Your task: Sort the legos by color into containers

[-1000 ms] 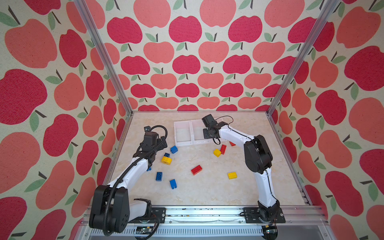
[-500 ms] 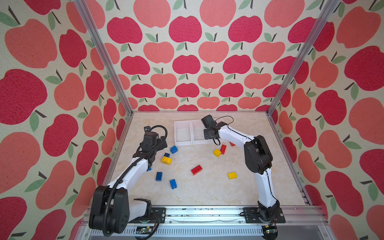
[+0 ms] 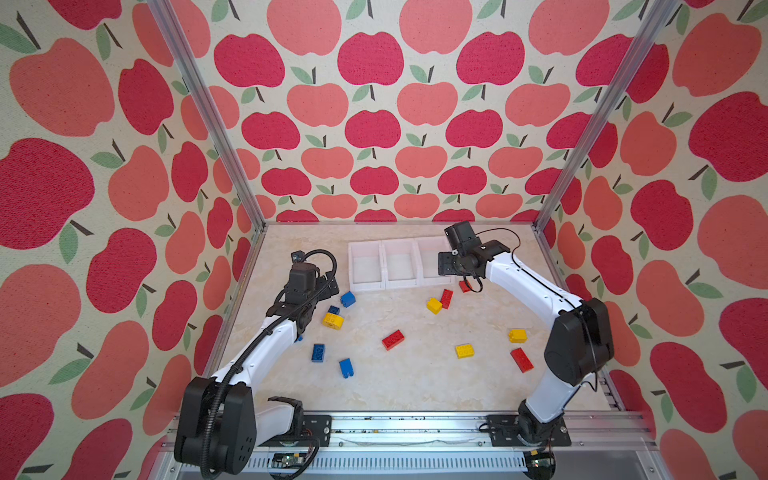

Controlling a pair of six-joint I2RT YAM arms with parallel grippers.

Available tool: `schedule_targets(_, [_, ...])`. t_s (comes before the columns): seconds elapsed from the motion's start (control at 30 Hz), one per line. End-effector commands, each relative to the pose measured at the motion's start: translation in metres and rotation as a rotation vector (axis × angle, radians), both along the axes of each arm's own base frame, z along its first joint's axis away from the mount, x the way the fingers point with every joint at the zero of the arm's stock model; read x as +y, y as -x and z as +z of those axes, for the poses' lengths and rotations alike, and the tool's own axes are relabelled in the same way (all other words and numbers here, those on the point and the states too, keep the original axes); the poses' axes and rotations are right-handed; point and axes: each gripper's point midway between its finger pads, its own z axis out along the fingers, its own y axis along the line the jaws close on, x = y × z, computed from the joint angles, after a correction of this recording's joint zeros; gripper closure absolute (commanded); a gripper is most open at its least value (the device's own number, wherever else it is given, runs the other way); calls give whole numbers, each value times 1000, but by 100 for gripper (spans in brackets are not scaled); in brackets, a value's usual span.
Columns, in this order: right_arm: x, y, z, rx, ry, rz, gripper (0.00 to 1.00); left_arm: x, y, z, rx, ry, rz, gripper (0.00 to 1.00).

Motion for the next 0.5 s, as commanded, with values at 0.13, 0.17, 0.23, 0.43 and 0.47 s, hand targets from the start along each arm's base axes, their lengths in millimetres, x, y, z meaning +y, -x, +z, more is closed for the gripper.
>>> schedule_targets(0.13, [-77, 71, -29, 217, -11, -165, 14, -15, 9, -5, 31, 69, -52, 1])
schedule_targets(0.17, [-88, 79, -33, 235, -11, -197, 13, -16, 8, -5, 31, 76, -59, 1])
schedule_targets(0.23, [-108, 95, -37, 259, -10, -268, 10, -19, 8, -5, 34, 85, -69, 1])
schedule_targets(0.43, [-148, 134, -50, 333, -109, -465, 1, -24, 5, -7, 50, 96, -88, 1])
schedule_targets(0.47, [-152, 139, -55, 353, -134, -488, 1, -25, 5, -7, 52, 97, -90, 1])
